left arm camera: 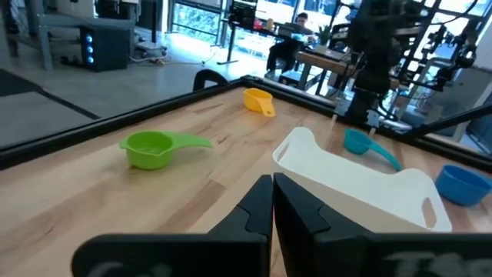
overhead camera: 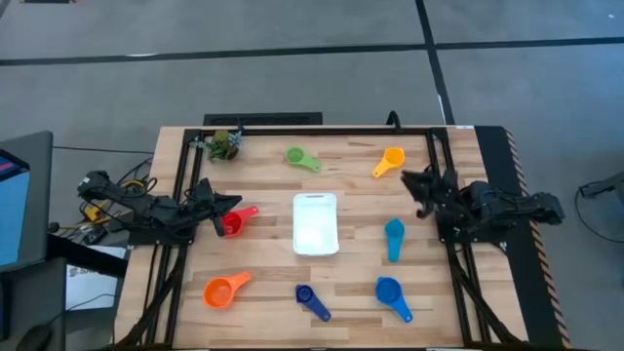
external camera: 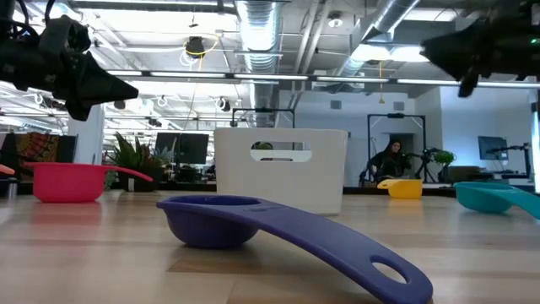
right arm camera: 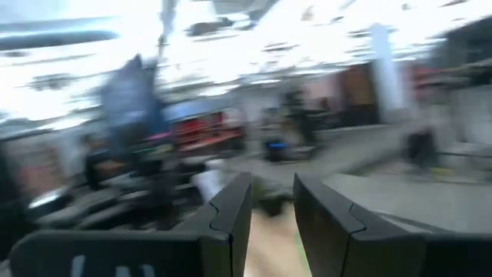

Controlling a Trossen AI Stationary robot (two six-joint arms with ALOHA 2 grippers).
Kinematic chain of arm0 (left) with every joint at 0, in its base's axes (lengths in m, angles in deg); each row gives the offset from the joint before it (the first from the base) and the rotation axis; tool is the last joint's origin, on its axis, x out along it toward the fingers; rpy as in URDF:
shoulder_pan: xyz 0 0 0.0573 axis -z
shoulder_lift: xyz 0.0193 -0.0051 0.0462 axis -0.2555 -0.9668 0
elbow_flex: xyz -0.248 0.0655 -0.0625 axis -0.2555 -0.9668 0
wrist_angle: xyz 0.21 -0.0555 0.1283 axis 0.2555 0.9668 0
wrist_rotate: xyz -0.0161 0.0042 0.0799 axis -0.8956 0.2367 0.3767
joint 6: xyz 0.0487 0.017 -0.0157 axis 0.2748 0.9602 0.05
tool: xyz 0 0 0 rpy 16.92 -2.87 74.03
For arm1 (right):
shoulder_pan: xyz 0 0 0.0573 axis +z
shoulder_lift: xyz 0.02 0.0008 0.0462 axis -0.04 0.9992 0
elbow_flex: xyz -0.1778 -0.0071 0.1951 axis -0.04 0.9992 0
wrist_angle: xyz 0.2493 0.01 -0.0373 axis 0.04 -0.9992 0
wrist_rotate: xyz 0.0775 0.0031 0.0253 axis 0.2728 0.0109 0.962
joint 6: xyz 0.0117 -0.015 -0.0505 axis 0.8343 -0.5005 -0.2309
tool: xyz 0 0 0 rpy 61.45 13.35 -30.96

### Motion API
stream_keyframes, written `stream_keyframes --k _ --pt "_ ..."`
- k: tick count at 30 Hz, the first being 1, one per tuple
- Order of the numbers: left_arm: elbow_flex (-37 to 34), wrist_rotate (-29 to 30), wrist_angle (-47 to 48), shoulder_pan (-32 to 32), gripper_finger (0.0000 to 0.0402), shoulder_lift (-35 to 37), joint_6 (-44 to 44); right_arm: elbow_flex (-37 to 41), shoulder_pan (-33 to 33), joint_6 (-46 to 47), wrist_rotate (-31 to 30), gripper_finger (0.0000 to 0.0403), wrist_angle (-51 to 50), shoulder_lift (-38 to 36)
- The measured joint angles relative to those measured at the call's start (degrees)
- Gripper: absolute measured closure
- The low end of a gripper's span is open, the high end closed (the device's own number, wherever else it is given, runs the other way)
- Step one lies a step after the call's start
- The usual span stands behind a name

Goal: Nest measuring cups in basket
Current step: Stack the red measuring cup on top of the orange measuring cup

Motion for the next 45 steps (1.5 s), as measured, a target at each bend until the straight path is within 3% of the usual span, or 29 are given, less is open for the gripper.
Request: stream_keyframes --k 3,10,22,34,45 --pt "0.0 0.5 -0.2 0.0 0.0401 0.0 0.2 0.0 -1.7 0.3 -4.4 0.0278 -0.1 1.6" --pt "0.0 3.8 -1.5 -0.1 0.0401 0.0 2.9 -0.1 -4.9 7.3 -2.9 0.0278 2.0 8.4" --pt "0.2 1.8 -5.3 -1.7 0.0362 -1.3 3.0 -9.8 -5.7 9.5 0.2 0.0239 9.7 33.4" --pt "8.2 1.9 -5.4 -1.7 0.0353 -15.8 2.6 -24.0 -5.9 5.0 0.1 0.0215 9.6 56.0" --pt "13.8 1.3 -2.2 -1.5 0.0353 -27.9 -0.5 -35.1 -1.1 -3.6 3.0 0.0231 2.2 59.9"
